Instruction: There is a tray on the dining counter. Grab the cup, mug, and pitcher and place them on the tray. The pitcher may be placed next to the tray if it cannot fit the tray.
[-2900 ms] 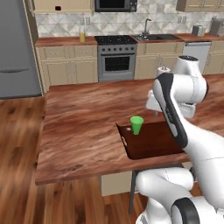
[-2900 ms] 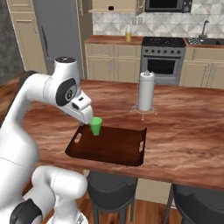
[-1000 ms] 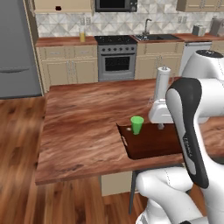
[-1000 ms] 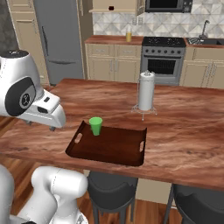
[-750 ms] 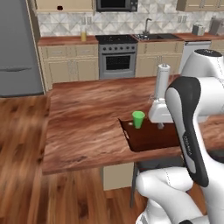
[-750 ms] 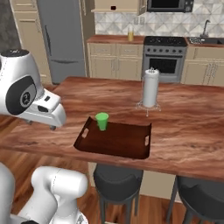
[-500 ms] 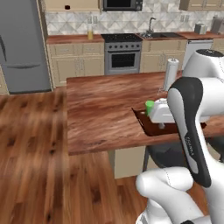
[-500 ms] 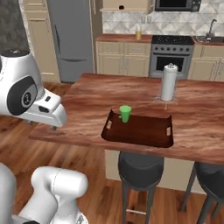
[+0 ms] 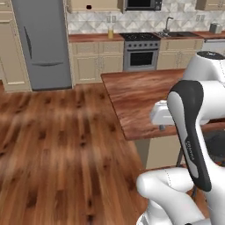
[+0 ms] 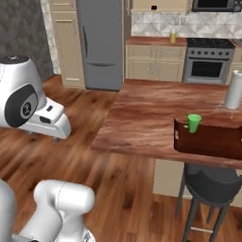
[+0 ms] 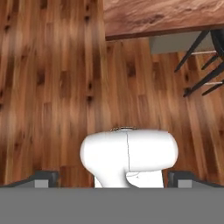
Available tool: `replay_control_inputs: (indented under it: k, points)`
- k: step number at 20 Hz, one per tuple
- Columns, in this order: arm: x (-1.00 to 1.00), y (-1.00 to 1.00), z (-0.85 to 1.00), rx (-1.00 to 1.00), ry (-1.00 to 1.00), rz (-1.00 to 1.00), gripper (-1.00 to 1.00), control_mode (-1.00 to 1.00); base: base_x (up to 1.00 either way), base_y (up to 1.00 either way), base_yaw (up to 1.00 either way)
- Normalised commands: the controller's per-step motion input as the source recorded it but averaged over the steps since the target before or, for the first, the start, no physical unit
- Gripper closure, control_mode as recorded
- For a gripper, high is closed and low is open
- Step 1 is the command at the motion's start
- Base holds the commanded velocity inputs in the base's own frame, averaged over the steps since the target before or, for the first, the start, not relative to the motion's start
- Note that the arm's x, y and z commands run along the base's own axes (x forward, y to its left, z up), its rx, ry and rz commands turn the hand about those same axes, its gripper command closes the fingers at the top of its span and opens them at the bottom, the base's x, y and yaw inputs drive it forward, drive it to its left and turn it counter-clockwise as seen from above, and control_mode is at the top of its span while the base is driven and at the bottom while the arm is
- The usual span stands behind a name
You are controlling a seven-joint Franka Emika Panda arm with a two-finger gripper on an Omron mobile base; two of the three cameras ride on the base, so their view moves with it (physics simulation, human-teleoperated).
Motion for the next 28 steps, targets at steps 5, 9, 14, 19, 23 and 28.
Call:
replay_control_inputs:
  k: [5,9,14,19,23,28]
  points:
    - [0.0,0.0,0.0,0.0,0.0,0.0,-1.0,1.0,0.26,1.0,0.05]
    - [0.0,0.0,0.0,0.0,0.0,0.0,-1.0,1.0,0.6,1.0,0.03]
    - [0.0,0.0,0.0,0.0,0.0,0.0,-1.0,1.0,0.71,1.0,0.03]
    - [0.0,0.0,0.0,0.0,0.0,0.0,-1.0,1.0,0.97,1.0,0.01]
    - [0.0,0.0,0.0,0.0,0.0,0.0,-1.0,1.0,1.0,0.99,0.0]
    - [0.0,0.0,0.0,0.0,0.0,0.0,-1.0,1.0,1.0,0.47,0.0]
